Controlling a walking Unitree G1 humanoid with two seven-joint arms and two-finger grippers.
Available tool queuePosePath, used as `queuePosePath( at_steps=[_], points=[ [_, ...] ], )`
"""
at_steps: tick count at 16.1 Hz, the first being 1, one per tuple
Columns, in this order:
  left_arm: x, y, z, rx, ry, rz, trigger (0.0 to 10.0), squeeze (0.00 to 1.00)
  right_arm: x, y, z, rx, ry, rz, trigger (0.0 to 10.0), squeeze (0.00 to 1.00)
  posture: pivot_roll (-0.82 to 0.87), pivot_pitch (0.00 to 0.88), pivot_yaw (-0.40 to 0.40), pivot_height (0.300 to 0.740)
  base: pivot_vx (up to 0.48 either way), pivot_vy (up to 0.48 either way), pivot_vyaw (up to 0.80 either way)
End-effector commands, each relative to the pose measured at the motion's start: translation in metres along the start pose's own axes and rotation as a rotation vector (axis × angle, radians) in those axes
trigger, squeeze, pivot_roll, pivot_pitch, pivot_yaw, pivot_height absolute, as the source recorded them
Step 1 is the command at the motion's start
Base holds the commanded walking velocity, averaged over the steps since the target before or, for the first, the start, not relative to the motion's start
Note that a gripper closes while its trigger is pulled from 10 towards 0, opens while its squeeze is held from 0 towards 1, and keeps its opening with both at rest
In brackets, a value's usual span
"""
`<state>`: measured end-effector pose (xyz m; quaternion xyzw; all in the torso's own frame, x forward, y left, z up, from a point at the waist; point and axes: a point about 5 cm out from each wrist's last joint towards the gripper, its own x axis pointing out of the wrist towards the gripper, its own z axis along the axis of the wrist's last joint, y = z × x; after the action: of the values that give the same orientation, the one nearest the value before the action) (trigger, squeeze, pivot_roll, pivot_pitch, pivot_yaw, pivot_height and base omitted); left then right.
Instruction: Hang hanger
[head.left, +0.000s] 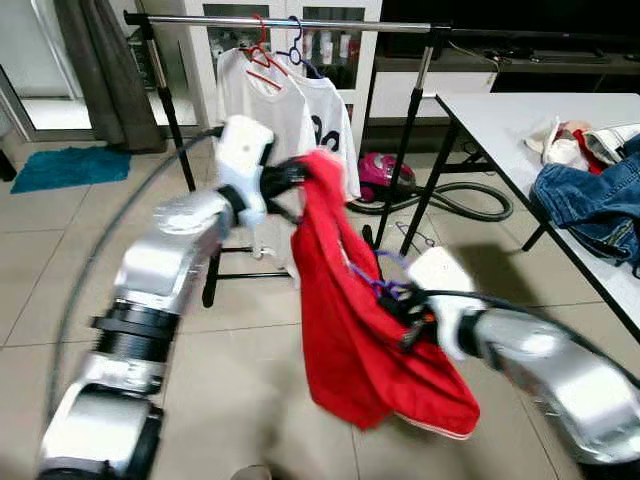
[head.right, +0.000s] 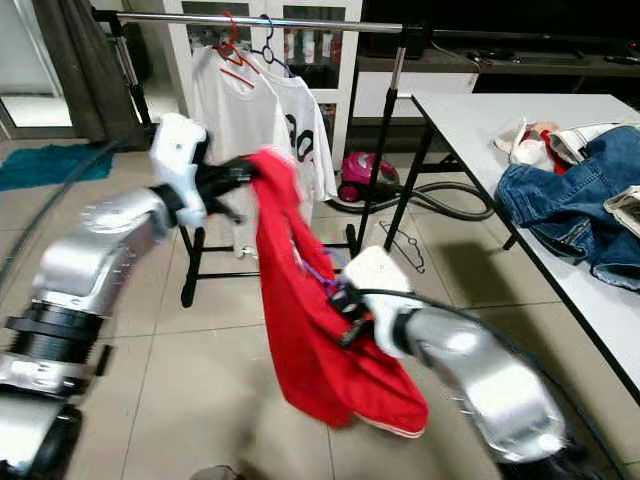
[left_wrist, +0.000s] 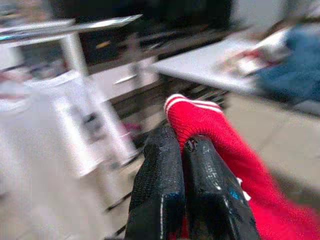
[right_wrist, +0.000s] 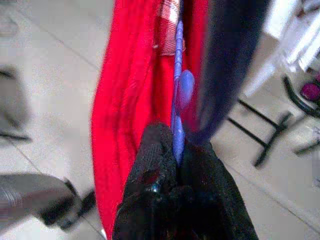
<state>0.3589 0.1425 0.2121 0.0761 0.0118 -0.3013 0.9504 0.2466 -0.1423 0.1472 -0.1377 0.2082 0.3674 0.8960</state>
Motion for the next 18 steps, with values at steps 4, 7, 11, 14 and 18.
queuePosePath(
  at_steps=[4, 7, 11, 14, 18],
  points=[
    [-0.010, 0.039, -0.003, 0.004, 0.012, 0.216, 0.0, 0.00, -0.039, 0.001, 0.018, -0.043, -0.173, 0.174, 0.0, 0.00, 0.05, 0.000, 0.019, 0.740, 0.000, 0.000, 0.00],
    [-0.004, 0.028, 0.000, -0.107, -0.047, 0.130, 0.0, 0.00, -0.039, -0.017, 0.017, 0.022, -0.176, 0.024, 0.0, 0.00, 0.05, 0.000, 0.021, 0.740, 0.000, 0.000, 0.00],
    [0.002, -0.003, -0.017, -0.198, 0.004, -0.042, 0.0, 0.00, -0.033, -0.030, 0.046, 0.170, -0.431, -0.118, 0.0, 0.00, 0.05, 0.000, 0.024, 0.740, 0.000, 0.000, 0.00],
    [0.000, -0.002, -0.023, -0.246, 0.001, 0.022, 0.0, 0.00, -0.031, -0.030, 0.063, 0.311, -0.604, -0.119, 0.0, 0.00, 0.05, 0.000, 0.018, 0.740, 0.000, 0.000, 0.00],
    [-0.020, 0.055, 0.000, -0.257, -0.151, 0.324, 0.0, 0.00, -0.035, -0.007, 0.043, 0.181, -0.430, 0.088, 0.0, 0.00, 0.05, 0.000, 0.016, 0.740, 0.000, 0.000, 0.00]
  ],
)
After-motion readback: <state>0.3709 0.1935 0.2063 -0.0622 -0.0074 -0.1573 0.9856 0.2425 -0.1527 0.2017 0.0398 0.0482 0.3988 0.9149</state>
